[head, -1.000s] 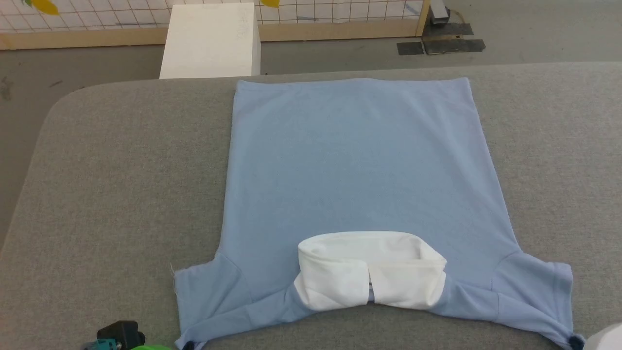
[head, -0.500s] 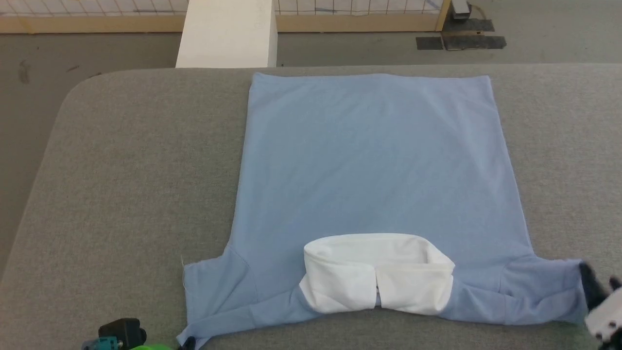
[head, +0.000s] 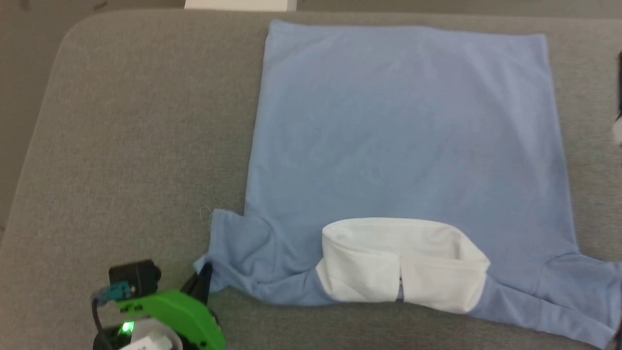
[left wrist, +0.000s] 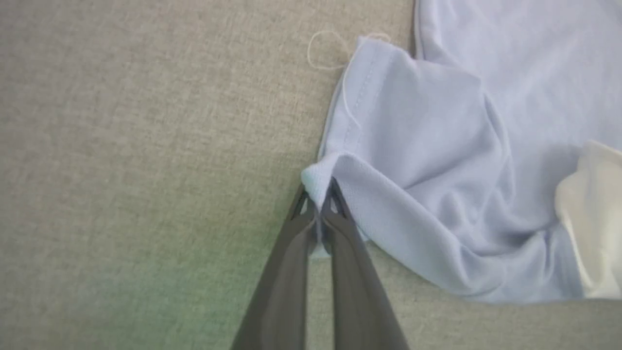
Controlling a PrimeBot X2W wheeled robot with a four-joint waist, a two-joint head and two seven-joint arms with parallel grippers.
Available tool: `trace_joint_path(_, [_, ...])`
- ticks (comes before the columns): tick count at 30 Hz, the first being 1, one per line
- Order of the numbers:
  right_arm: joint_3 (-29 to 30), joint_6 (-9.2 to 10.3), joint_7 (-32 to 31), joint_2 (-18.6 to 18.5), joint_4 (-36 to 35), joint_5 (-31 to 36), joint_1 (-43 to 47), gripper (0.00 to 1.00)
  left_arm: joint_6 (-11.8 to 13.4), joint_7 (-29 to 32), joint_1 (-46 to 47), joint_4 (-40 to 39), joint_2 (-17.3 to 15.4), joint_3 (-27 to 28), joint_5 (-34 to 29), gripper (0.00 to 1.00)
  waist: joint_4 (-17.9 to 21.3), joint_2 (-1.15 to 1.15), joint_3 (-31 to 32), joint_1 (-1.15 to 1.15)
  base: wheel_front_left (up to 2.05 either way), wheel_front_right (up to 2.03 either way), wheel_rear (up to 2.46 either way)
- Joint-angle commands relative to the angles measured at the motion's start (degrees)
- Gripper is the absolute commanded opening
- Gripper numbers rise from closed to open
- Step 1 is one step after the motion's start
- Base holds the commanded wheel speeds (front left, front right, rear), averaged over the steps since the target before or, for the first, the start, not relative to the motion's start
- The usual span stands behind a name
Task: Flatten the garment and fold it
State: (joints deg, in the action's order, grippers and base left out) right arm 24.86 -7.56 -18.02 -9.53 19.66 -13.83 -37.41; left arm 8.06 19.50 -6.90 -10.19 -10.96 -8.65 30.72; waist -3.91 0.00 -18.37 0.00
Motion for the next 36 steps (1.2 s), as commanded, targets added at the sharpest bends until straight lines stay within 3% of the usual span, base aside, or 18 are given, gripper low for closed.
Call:
trace_joint_path(1, [0.12, 0.08, -0.83, -1.28, 2.21, 1.41, -3.28, 1.0, -0.71, -0.99, 2.0, -0.64, 0.12, -0.45, -0.26, 0.0, -4.47, 0.0, -5.18, 0.0, 0.0, 0.0, 0.0])
trace_joint_path(11, [6.26, 0.08, -13.38, -6.65, 12.73, 12.1, -20.34, 1.0, -2.55, -2.61, 5.51, -2.42, 1.59, -4.55, -1.82, 0.0, -11.67, 0.0, -14.39, 0.0, 0.0, 0.0, 0.0])
trace_joint_path(22, [14.85, 0.08, -27.59, -7.02, 9.75, 23.01, -27.12, 1.0, -2.83, -4.49, 5.84, -3.56, 3.5, -6.83, -1.84, 0.0, -15.94, 0.0, -19.55, 0.0, 0.0, 0.0, 0.0])
trace_joint_path(23, [15.66, 0.08, -28.71, -6.59, 9.48, 23.86, -27.32, 0.94, -2.8, -4.6, 5.84, -3.37, 3.58, -6.9, -1.81, 0.0, -15.97, 0.0, -19.62, 0.0, 0.0, 0.0, 0.0])
trace_joint_path(24, [16.0, 0.08, -30.09, -6.1, 9.08, 24.87, -27.26, 0.54, -2.77, -4.64, 5.83, -3.2, 3.62, -6.99, -1.81, 0.0, -15.94, 0.0, -19.64, 0.0, 0.0, 0.0, 0.0])
trace_joint_path(25, [16.16, 0.08, -31.28, -5.78, 8.69, 25.68, -27.13, 0.31, -2.72, -4.7, 5.83, -3.13, 3.66, -7.05, -1.82, 0.0, -15.87, 0.0, -19.66, 0.0, 0.0, 0.0, 0.0])
trace_joint_path(27, [15.55, 0.08, -33.33, -5.45, 7.64, 27.01, -26.48, 0.0, -2.63, -4.86, 5.87, -2.98, 3.82, -7.09, -1.66, 0.0, -15.58, 0.0, -19.56, 0.0, 0.0, 0.0, 0.0])
trace_joint_path(31, [12.82, 0.08, -30.92, -5.68, 4.6, 25.18, -24.51, 0.0, -2.48, -5.02, 6.1, -2.28, 3.83, -7.08, -1.64, 0.0, -14.66, 0.0, -18.5, 0.0, 0.0, 0.0, 0.0])
trace_joint_path(36, [5.81, 0.08, -17.3, -7.82, 2.66, 17.83, -17.21, 0.0, -2.55, -5.6, 6.25, -0.72, 3.87, -6.83, -1.17, 0.0, -12.5, 0.0, -14.17, 0.0, 0.0, 0.0, 0.0])
